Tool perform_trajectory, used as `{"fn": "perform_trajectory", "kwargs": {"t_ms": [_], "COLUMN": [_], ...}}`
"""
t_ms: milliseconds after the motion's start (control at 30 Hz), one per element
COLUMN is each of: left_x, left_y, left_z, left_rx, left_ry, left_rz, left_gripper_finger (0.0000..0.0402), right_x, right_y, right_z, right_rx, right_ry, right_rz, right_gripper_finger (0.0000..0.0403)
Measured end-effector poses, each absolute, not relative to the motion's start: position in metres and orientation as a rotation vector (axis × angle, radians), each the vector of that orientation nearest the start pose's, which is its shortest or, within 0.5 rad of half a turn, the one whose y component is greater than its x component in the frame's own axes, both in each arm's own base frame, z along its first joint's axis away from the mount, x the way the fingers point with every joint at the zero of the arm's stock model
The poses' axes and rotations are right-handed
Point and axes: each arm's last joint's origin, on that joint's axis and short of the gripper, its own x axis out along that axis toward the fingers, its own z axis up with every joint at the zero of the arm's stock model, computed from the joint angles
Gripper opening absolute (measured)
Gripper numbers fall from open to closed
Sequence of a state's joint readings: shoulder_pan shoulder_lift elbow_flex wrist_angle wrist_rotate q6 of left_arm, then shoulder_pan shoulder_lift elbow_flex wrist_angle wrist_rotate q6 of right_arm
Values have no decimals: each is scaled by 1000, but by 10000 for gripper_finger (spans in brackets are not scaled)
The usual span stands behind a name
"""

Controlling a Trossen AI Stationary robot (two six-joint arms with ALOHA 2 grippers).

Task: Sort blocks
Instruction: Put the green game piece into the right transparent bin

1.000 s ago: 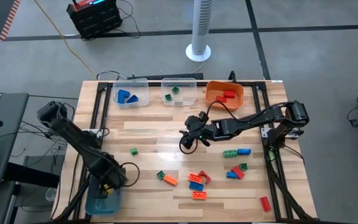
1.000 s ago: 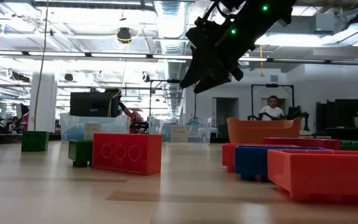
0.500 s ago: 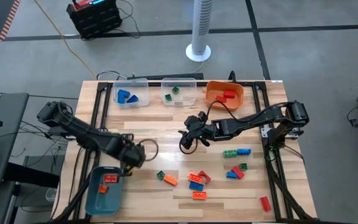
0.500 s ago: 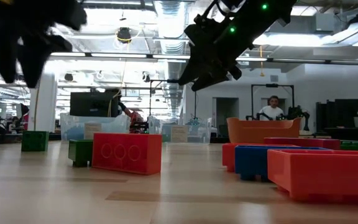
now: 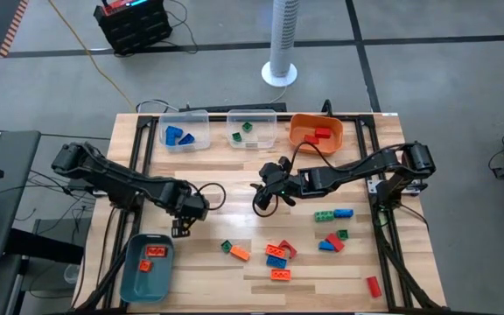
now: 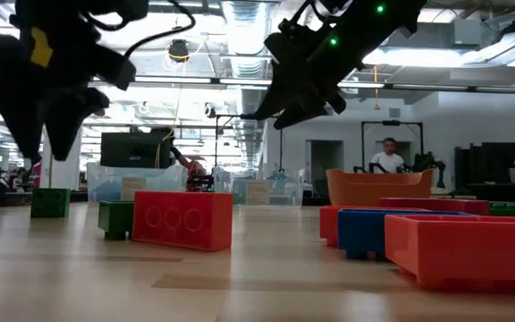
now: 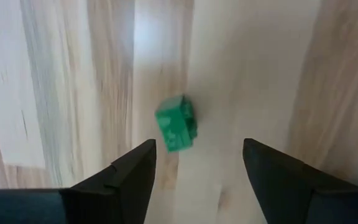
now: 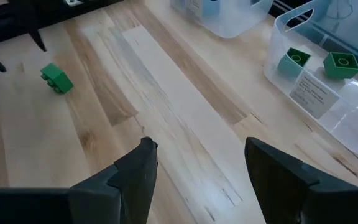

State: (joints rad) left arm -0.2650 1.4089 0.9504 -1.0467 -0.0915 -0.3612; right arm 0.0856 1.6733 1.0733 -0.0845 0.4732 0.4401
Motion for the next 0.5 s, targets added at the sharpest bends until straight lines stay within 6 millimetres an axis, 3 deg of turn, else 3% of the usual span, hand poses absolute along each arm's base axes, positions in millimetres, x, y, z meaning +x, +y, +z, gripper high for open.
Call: {"fn": "perform_trajectory", "kwargs": {"t_ms": [267, 500], "left_x": [221, 221], "left_y": [-40, -32], "left_z": [195, 186], "left_rx": [-54, -71], "left_ry": [1486, 1472], "left_rz": [158, 170], "left_gripper_finger": [279, 285], "right_x": [356, 356], "right_y": [17, 17], "right_z": [219, 219], "right_rx": [231, 231], "right_ry": [552, 550], "right_rz": [-505, -504], "right_gripper_finger": [255, 255]}}
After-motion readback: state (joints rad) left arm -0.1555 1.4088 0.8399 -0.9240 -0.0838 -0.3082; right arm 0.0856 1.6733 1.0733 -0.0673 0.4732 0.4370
